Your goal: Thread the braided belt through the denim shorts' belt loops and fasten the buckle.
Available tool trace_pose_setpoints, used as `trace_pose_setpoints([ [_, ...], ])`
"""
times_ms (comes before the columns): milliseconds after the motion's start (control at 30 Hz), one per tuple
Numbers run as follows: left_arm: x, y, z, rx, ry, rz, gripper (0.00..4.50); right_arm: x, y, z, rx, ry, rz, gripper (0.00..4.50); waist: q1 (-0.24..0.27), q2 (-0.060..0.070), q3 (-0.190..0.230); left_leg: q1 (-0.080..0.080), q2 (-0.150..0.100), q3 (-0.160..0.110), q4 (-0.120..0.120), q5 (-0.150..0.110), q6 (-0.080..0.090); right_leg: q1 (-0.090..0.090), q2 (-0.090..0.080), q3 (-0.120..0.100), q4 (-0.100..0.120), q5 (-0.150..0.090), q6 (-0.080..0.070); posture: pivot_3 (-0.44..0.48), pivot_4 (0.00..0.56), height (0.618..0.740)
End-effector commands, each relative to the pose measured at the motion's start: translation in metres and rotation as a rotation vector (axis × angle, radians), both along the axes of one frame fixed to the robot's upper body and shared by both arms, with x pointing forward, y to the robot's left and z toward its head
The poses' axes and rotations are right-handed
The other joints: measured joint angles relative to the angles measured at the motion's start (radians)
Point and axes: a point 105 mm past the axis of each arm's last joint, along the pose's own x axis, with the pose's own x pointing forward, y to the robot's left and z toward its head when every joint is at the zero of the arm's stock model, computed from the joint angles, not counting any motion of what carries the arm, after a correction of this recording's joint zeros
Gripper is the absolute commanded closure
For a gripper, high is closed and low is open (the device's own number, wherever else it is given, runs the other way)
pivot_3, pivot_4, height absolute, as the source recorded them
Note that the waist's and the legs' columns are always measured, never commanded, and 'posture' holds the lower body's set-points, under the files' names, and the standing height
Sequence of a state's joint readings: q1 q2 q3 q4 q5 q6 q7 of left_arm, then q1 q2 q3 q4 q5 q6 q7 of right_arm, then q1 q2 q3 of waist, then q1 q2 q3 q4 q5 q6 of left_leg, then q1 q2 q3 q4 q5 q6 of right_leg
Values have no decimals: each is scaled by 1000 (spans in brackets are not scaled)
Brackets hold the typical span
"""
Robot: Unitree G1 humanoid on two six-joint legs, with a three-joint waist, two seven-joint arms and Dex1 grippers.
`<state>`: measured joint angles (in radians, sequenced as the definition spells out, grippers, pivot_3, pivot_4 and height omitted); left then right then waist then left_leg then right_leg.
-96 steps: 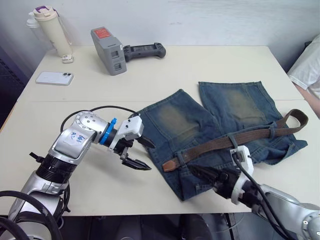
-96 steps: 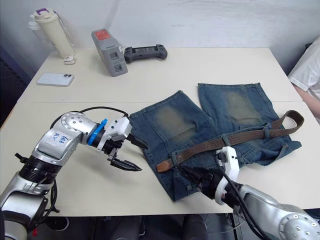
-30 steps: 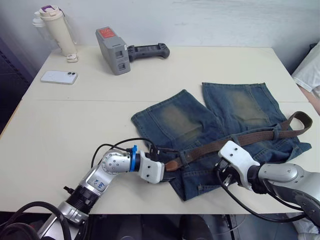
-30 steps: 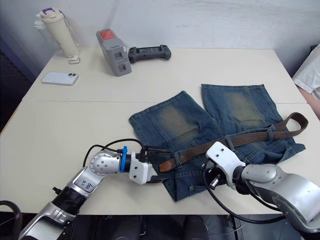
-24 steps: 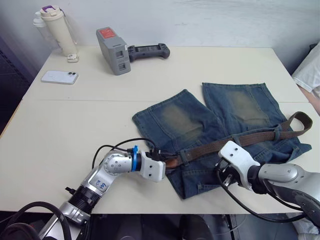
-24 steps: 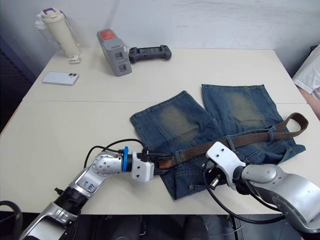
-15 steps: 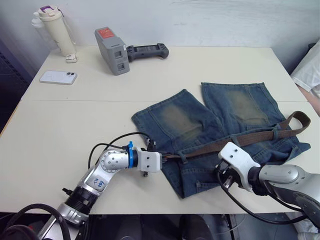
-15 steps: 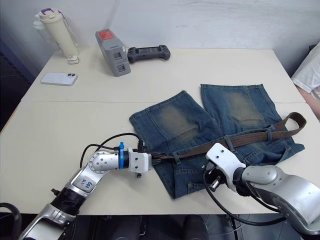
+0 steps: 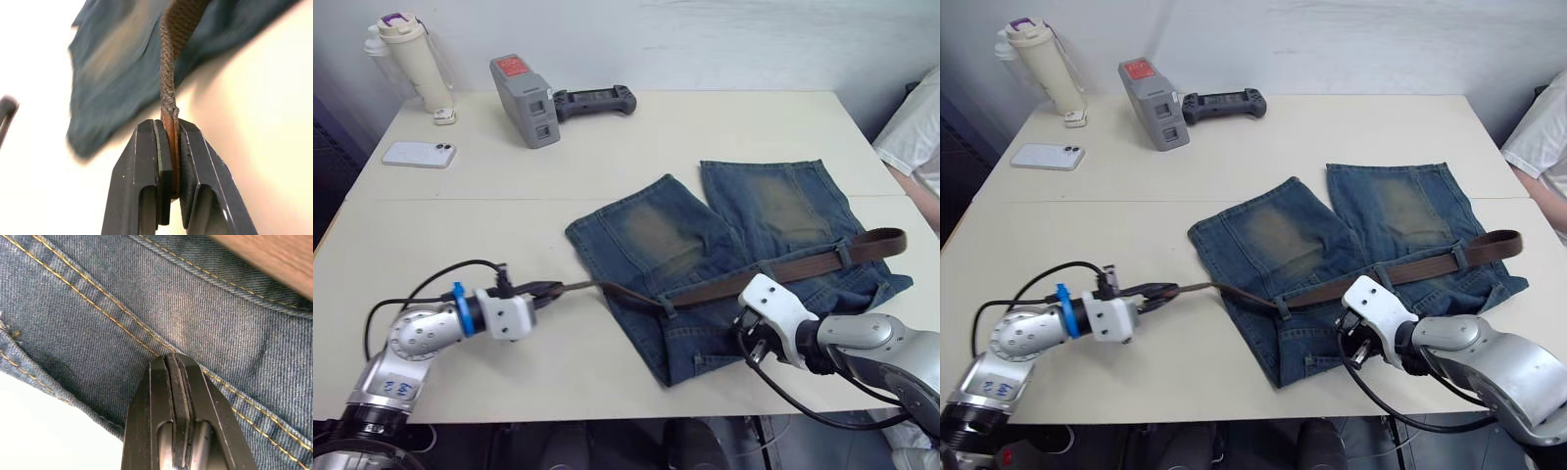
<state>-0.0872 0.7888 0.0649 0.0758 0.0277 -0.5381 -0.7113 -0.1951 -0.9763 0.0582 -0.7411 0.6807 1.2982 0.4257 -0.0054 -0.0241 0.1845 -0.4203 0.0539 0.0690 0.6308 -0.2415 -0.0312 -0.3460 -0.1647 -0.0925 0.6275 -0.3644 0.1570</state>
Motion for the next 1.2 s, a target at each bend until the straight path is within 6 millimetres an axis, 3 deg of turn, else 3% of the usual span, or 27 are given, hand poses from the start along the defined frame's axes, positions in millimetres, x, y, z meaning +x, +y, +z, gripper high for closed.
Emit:
trace_pose_setpoints([
  [33, 0, 40, 2, 42, -42, 109, 4465, 5, -11, -3, -46, -1, -30, 4500, -2, 0, 0, 0, 0, 0, -1, 0, 0, -1, 0, 0, 0, 0, 0, 0, 150, 740],
  [100, 0, 67, 2, 68, -48, 192, 4465, 5, -12, -3, -49, 0, -25, 4500, -2, -1, 0, 0, 1, 0, -1, 0, 0, -1, 0, 0, 0, 0, 0, 0, 150, 740],
  [333, -14, 127, -10, 128, -28, 371, 4465, 8, -11, -4, -48, 5, -5, 4500, -5, -2, -1, 0, 2, 2, -2, -1, 2, -3, 0, 0, 1, 0, -1, 0, 150, 740],
  [667, -35, 167, -25, 132, 3, 528, 4465, 11, -8, -5, -40, 3, 10, 4500, -16, -4, -2, 0, 5, 8, -3, -2, 1, -10, 0, -1, 7, 1, -1, 0, 150, 740],
  [800, -36, 160, -24, -5, 37, 516, 4465, 12, -7, -4, -36, 0, 16, 4500, -22, -4, -2, 0, 7, 11, -3, -2, 1, -13, 0, -3, 9, 1, -2, 0, 150, 740],
  [833, -33, 159, -18, -53, 25, 518, 3503, 12, -6, -4, -33, -2, 20, 4500, -22, -3, -2, 0, 7, 11, -3, -2, 0, -13, 0, -3, 10, 1, -2, 0, 150, 740],
  [1000, -21, 162, 6, -220, 5, 542, 1277, 14, -1, 0, -5, -6, 44, 4500, -20, -5, -3, 0, 10, 12, -2, -3, 0, -13, 0, -9, 10, 3, -5, 0, 150, 740],
  [1067, -14, 169, 25, -275, -40, 566, 344, 15, 5, 7, 30, -11, 67, 4500, -21, -6, -4, 0, 10, 12, -1, -3, 0, -13, 0, -9, 10, 3, -6, 0, 150, 740],
  [1100, -12, 170, 30, -291, -50, 571, 20, 15, 7, 9, 43, -12, 76, 4500, -21, -6, -4, 0, 10, 12, -1, -3, 0, -14, 0, -10, 10, 3, -6, 0, 150, 740],
  [1200, -3, 158, 47, -317, -66, 503, 20, 14, 13, 19, 69, -22, 120, 4500, -21, -5, -3, -1, 10, 12, -2, -2, -1, -15, 0, -10, 11, 3, -6, 0, 150, 740],
])
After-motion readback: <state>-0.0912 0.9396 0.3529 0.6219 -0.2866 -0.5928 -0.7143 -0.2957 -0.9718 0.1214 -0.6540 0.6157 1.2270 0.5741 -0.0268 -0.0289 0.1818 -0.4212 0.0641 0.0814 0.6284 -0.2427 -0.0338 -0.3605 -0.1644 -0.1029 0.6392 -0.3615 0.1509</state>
